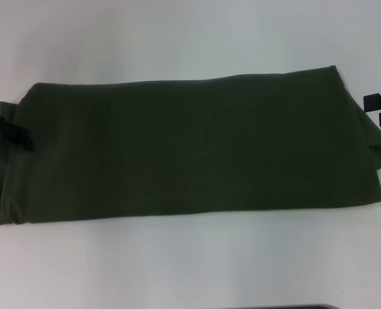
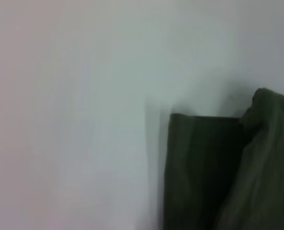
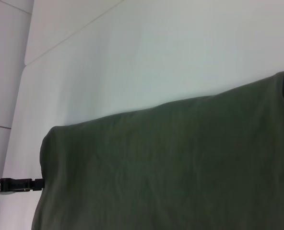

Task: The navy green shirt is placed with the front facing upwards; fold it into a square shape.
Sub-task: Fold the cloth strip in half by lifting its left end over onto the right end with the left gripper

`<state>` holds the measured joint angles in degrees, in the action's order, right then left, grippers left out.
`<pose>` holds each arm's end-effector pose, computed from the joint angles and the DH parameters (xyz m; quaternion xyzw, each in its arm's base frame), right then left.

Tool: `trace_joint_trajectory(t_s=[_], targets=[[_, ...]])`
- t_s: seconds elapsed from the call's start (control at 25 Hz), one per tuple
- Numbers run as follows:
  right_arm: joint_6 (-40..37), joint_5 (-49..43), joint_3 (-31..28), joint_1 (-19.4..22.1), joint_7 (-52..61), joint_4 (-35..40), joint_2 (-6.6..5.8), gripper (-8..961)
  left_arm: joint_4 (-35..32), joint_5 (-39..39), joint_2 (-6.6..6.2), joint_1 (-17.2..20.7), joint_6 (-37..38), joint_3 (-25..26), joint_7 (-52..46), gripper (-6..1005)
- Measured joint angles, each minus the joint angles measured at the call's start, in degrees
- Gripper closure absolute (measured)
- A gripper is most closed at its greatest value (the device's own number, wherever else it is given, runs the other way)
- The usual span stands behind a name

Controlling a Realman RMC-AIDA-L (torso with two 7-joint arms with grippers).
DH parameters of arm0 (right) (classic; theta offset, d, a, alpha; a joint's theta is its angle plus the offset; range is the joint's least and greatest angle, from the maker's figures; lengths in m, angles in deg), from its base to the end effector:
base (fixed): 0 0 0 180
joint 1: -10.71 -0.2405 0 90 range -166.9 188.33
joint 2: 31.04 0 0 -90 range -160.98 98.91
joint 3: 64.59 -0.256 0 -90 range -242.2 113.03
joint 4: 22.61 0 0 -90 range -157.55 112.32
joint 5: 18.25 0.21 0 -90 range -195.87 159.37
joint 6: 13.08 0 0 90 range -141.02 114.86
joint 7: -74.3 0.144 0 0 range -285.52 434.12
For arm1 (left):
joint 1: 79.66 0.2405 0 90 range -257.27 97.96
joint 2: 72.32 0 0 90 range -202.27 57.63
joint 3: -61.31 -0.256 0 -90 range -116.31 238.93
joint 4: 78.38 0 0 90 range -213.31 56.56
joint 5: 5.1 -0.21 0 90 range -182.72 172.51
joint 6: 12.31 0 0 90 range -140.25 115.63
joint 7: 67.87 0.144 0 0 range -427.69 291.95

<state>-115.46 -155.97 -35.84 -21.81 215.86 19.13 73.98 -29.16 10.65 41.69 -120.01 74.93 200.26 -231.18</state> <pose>0.3164 0.3239 0.1128 -0.7295 0.6714 0.1115 0.0678 -0.3087 0.3645 0.0635 -0.6583 -0.7114 0.1044 0.2226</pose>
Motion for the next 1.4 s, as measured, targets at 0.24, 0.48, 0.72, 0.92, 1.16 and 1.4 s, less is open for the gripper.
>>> trace_joint_trajectory(t_s=[0.24,0.48,0.72,0.92,1.16,1.4], targets=[[-0.01,0.00,0.00,0.00,-0.02,0.00,0.00,129,0.00,-0.03,0.03,-0.04,-0.16,0.00,-0.35,126],[-0.01,0.00,0.00,0.06,-0.03,0.00,0.00,129,-0.16,-0.03,0.06,-0.10,-0.16,0.12,-1.44,126],[-0.07,0.00,0.00,0.08,-0.04,0.00,0.00,129,-1.31,-0.03,0.07,-0.24,-0.63,0.20,-1.53,127],[-0.18,0.00,0.00,0.09,-0.06,0.00,0.00,129,-1.40,0.23,0.02,-0.26,-0.76,0.52,-1.55,126],[-0.20,0.00,0.00,0.09,-0.07,0.00,0.00,129,-1.40,0.37,-0.09,-0.26,-0.77,0.60,-1.57,126],[-0.17,0.00,0.00,0.09,-0.06,0.00,-0.08,129,-1.59,0.32,0.02,-0.26,-0.77,0.59,-1.57,127]])
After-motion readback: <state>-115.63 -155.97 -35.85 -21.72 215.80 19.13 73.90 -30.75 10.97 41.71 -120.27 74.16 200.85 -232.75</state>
